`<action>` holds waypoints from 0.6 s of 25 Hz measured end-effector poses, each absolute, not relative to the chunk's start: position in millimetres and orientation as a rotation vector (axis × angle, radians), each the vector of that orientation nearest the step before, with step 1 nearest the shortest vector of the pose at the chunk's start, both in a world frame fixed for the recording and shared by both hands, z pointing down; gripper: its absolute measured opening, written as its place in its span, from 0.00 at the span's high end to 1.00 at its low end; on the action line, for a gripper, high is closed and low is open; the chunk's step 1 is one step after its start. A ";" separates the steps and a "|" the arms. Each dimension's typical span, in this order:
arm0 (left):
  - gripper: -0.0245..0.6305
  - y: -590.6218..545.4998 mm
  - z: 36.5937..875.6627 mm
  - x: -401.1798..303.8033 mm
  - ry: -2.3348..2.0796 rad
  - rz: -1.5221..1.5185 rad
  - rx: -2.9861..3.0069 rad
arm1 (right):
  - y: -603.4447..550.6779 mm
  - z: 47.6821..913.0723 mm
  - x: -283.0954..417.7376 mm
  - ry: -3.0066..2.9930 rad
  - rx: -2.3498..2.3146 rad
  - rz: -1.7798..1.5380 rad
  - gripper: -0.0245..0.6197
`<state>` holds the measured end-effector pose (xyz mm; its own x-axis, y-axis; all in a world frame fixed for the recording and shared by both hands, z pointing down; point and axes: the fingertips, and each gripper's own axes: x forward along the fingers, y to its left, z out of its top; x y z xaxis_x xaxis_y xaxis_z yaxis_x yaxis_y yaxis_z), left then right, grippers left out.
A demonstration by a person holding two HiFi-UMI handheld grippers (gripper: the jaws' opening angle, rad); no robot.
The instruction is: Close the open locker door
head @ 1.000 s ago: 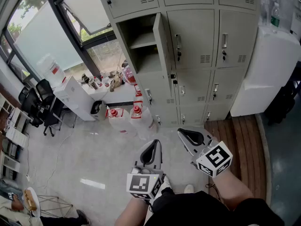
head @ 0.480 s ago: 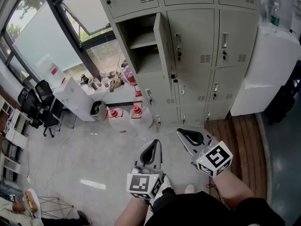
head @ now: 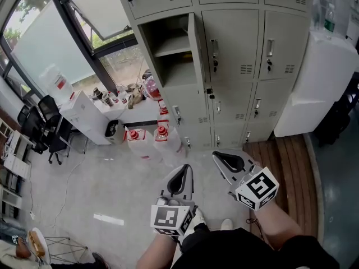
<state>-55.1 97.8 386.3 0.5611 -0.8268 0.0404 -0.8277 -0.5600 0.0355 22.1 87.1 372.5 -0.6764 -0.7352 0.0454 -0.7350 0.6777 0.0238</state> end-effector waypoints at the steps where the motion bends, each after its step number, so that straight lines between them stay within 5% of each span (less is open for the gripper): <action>1: 0.93 95.0 385.9 -56.4 -1.443 0.030 2.735 | 84.6 372.1 21.1 -2.828 1.247 -0.004 0.88; 6: 0.93 79.7 382.7 -60.5 -1.375 0.014 2.746 | 70.0 369.9 17.9 -2.804 1.299 0.011 0.88; 7: 0.89 75.9 382.0 -60.8 -1.365 0.006 2.756 | 66.8 369.7 17.6 -2.799 1.311 0.015 0.88; 9: 0.66 67.9 381.5 -60.5 -1.348 0.005 2.786 | 59.8 369.7 17.3 -2.787 1.337 0.024 0.88; 15: 0.64 42.8 381.9 -64.8 -1.282 0.038 2.839 | 37.1 369.4 12.5 -2.758 1.412 0.033 0.88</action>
<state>-64.8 42.8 381.9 0.6610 -0.7497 0.0331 -0.7503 -0.6609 0.0133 12.5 37.1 369.4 -0.5839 -0.8104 0.0481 -0.8113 0.5846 0.0007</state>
